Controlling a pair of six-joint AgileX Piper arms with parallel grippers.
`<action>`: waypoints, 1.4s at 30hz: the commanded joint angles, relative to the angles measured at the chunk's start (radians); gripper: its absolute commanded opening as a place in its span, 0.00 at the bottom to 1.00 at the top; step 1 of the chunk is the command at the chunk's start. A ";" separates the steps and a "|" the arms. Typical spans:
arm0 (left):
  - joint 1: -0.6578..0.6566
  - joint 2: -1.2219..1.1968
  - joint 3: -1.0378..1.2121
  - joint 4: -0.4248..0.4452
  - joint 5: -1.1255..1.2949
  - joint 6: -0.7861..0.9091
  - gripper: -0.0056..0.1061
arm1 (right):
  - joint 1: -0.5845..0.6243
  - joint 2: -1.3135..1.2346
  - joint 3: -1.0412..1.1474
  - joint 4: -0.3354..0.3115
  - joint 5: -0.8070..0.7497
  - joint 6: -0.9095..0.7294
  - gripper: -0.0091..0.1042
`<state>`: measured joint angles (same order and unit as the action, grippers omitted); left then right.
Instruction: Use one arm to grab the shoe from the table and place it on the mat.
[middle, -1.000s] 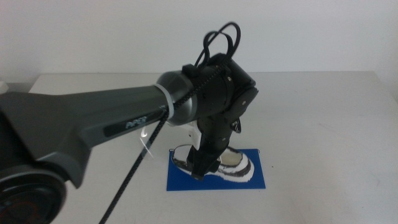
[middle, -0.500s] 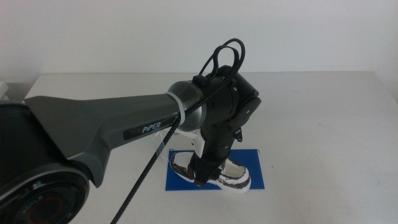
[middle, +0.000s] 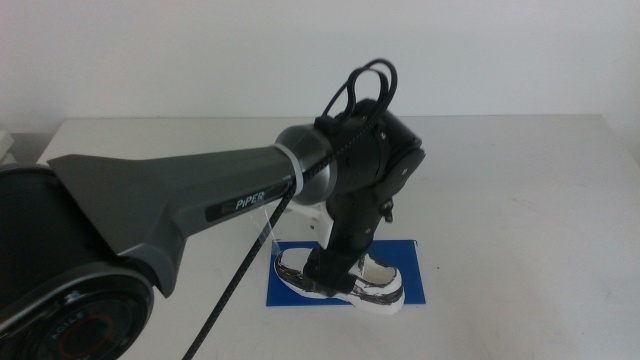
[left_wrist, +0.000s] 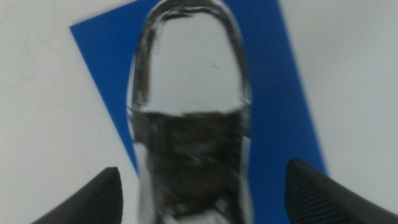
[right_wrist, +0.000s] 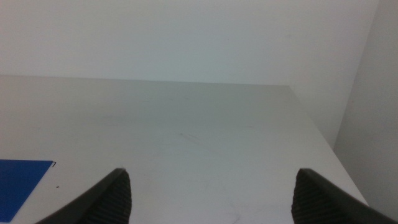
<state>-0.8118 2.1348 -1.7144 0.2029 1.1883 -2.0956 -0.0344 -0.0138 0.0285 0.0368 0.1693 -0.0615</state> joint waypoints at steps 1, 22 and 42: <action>-0.005 -0.063 -0.065 0.024 0.074 -0.022 0.82 | -0.005 -0.020 -0.010 -0.008 -0.079 -0.013 0.67; -0.005 -0.357 -0.110 0.208 0.129 0.178 0.75 | -0.005 -0.020 -0.010 -0.008 -0.079 -0.013 0.67; -0.004 -0.589 -0.110 0.822 0.129 1.153 0.75 | -0.005 -0.020 -0.010 -0.008 -0.079 -0.013 0.67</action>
<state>-0.8118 1.5903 -1.7951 0.9393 1.2480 -1.0070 -0.0344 -0.0138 0.0285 0.0368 0.1693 -0.0615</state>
